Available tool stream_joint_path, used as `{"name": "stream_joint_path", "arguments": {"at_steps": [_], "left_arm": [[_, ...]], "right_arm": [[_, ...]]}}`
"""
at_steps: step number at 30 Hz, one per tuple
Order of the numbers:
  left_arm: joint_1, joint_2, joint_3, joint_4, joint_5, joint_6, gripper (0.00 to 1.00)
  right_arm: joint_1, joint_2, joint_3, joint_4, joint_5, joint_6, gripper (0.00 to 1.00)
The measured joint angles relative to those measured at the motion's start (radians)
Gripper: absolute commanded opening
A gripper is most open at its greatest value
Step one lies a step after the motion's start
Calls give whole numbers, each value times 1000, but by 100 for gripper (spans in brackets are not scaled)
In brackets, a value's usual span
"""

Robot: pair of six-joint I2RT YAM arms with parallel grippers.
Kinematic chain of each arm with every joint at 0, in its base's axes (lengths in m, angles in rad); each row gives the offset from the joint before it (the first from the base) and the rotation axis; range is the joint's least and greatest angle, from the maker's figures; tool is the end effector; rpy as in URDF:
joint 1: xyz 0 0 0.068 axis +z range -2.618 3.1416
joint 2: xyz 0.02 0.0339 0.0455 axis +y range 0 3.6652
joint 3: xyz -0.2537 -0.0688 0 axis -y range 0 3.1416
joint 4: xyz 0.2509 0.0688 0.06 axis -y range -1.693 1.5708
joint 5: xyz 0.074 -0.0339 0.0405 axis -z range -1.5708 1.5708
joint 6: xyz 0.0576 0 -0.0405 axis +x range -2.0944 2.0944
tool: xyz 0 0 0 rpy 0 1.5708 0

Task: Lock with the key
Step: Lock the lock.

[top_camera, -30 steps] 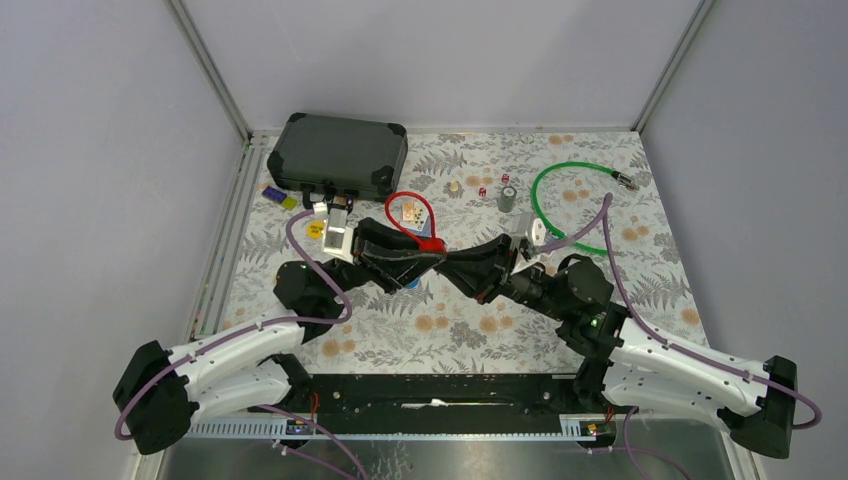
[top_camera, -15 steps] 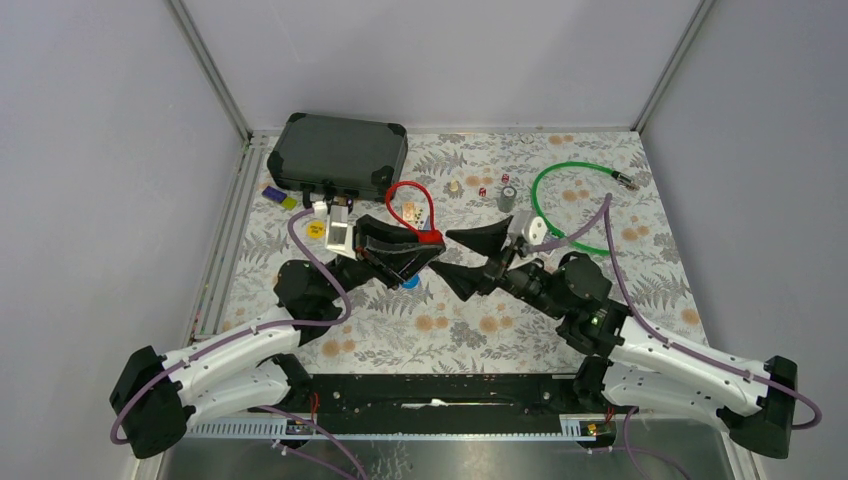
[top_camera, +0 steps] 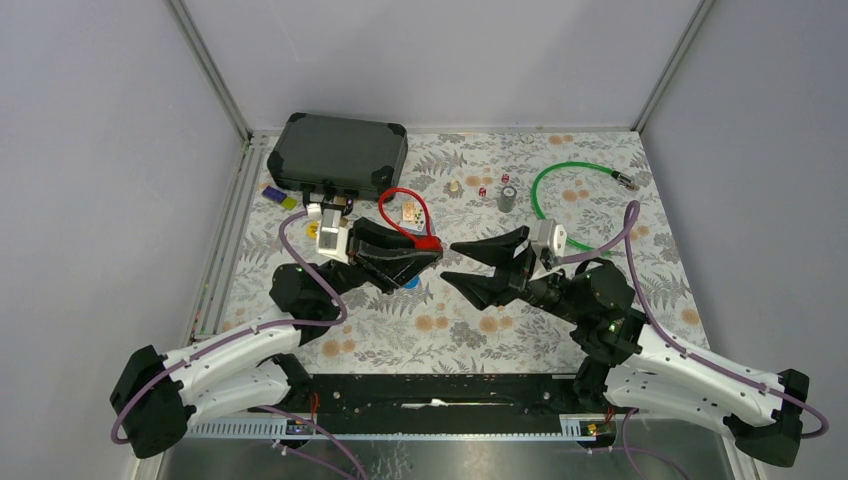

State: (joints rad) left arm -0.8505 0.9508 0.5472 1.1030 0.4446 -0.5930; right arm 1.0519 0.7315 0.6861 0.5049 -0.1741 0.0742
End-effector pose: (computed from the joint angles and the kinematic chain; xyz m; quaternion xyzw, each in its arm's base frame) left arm 0.1287 -0.1842 0.3577 0.2511 0.3826 -0.6541 0.6023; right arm 0.0914 0.1801 0.3895 -0.3120 0.4293 0.4905 0.6912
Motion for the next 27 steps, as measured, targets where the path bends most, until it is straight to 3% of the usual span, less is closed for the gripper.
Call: {"name": "stream_joint_path", "arguments": {"at_steps": [13,20,27], "left_arm": [[0,40,0,71,79,-49,0],[0,49,0,80,98,-63,0],[0,49,0,82,101,-63,0]], "right_arm": [[0,10,0,-1,-4,13,45],[0,35,0,0,-12,18,43],[0,51,0,0,-27,27,28]]}}
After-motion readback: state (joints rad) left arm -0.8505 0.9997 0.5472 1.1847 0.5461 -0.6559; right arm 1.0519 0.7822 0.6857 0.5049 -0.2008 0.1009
